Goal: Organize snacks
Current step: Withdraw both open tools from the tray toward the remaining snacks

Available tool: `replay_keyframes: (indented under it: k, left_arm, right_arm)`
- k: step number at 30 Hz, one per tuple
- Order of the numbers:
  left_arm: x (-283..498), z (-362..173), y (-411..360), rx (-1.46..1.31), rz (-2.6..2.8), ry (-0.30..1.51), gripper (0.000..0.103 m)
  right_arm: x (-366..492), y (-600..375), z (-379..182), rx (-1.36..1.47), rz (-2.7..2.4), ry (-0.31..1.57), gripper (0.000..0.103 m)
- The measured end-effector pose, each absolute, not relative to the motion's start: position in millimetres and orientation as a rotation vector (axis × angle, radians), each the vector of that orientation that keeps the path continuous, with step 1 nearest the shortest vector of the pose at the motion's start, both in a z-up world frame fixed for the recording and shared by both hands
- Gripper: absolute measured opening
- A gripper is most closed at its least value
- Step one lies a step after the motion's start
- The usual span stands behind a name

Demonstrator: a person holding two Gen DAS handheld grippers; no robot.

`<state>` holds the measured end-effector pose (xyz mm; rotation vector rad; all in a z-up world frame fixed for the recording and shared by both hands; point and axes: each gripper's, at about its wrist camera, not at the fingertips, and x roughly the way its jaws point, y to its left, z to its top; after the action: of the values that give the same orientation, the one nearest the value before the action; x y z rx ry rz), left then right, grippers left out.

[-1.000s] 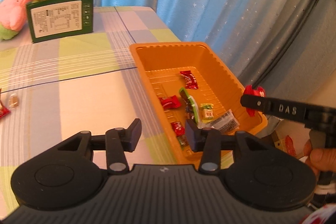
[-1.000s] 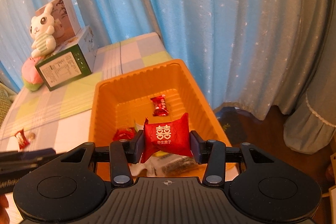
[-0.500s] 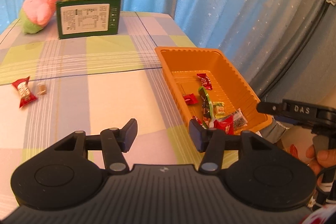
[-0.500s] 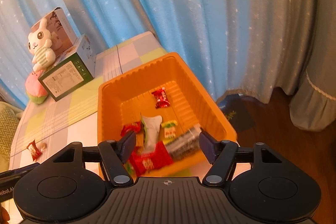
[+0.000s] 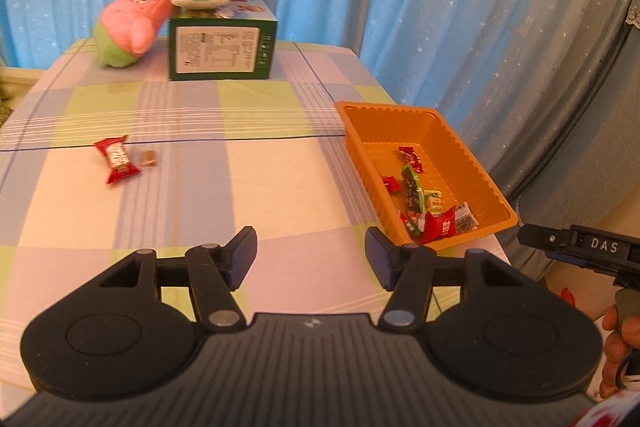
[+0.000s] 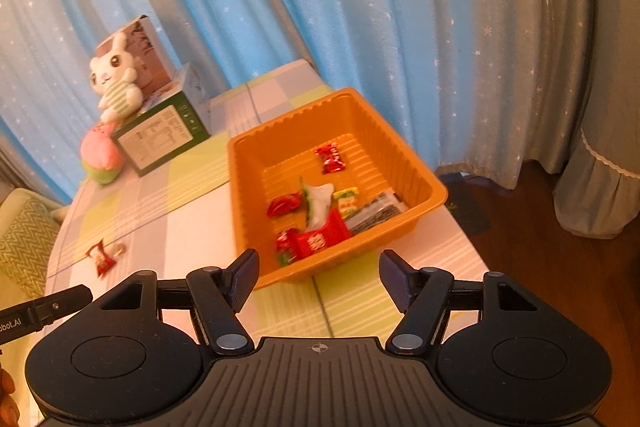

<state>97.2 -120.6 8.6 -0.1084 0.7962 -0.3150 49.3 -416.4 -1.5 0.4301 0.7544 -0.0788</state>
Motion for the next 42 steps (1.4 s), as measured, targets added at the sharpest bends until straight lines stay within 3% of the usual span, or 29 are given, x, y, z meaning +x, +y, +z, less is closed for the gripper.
replay_keyframes:
  k: [24, 42]
  left_arm:
    - [46, 22, -21, -0.156, -0.134, 0.762, 0.063]
    - [47, 21, 8, -0.184, -0.074, 0.749, 0.065]
  right_arm:
    - [38, -312, 12, 0.317, 0.101, 0.769, 0.066]
    - [53, -273, 12, 0.262, 0.171, 0.772, 0.066]
